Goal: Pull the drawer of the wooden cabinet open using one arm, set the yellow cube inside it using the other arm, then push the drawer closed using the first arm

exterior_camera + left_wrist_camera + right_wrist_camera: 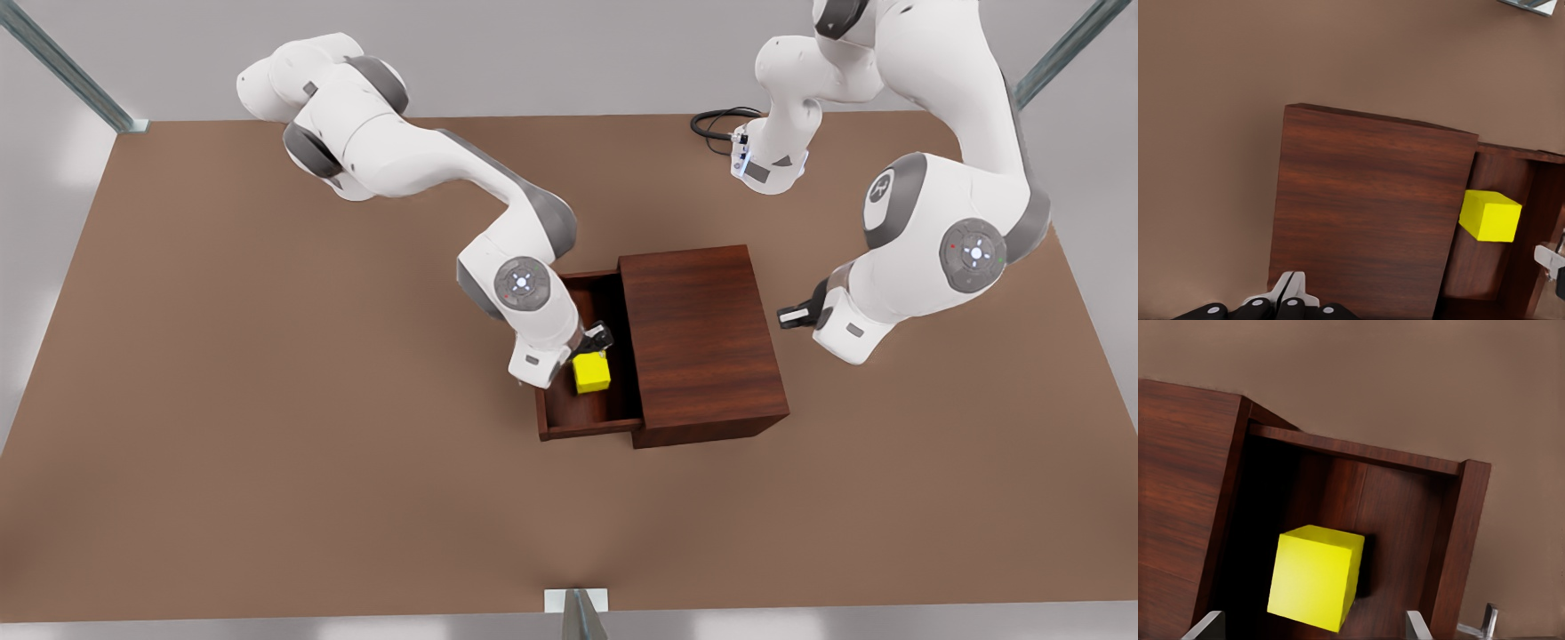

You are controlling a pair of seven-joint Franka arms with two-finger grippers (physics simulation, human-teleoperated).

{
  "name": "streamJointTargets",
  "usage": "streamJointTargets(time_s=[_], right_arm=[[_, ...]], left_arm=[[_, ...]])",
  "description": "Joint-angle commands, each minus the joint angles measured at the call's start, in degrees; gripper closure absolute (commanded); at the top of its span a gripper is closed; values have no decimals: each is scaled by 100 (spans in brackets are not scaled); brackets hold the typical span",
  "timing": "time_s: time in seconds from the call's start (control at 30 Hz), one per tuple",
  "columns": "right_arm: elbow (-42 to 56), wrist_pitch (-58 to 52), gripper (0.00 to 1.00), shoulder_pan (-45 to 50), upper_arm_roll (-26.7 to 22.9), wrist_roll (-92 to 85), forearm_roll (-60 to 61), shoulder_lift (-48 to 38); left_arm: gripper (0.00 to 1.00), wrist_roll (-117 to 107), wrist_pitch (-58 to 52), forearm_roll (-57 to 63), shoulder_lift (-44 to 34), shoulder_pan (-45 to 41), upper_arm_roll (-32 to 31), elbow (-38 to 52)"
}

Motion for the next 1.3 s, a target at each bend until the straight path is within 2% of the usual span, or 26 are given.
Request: streamJointTargets(time_s=[0.0,0.03,0.1,0.13,0.17,0.2,0.27,0.3,0.43,0.67,0.87,1.27], right_arm=[[-345,-411,0,-422,58,1152,-101,-659],[-557,-920,0,-1045,58,661,-101,-1292],[-566,-1790,0,-2161,67,-868,-75,-2021],[-723,-2414,0,-2584,-56,-1361,-101,-2487],[-1373,-2547,0,-2664,-424,-1757,-101,-3006],[-1778,-2346,0,-2655,-951,-2450,-58,-3191],[-3273,-1343,0,-2655,-1471,-2856,250,-3930],[-3281,-1352,0,-2707,-1471,-2822,303,-3692],[-2868,-1765,0,-2725,-1453,-2751,329,-3613],[-2877,-1756,0,-2734,-1462,-2742,320,-3587],[-2868,-1721,0,-2734,-1462,-2760,320,-3569],[-2754,-1739,0,-2734,-1445,-2786,320,-3525]], left_arm=[[79,-3988,263,-384,56,-190,1,8],[79,-4621,474,-516,100,-374,-8,8],[79,-5990,1097,-534,232,-883,-8,8],[79,-7019,1554,-648,346,-1166,-8,17],[79,-7959,2064,-736,434,-1367,-8,17],[79,-8767,2512,-727,557,-1596,1,17],[79,-10447,3234,-692,803,-1948,10,61],[79,-10958,3488,-692,909,-2097,10,78],[79,-12707,4763,-683,1454,-2748,19,227],[79,-13999,5686,-692,2368,-3178,19,447],[79,-13859,5686,-665,2834,-3328,19,456],[79,-13428,5212,-560,2869,-3301,18,421]])
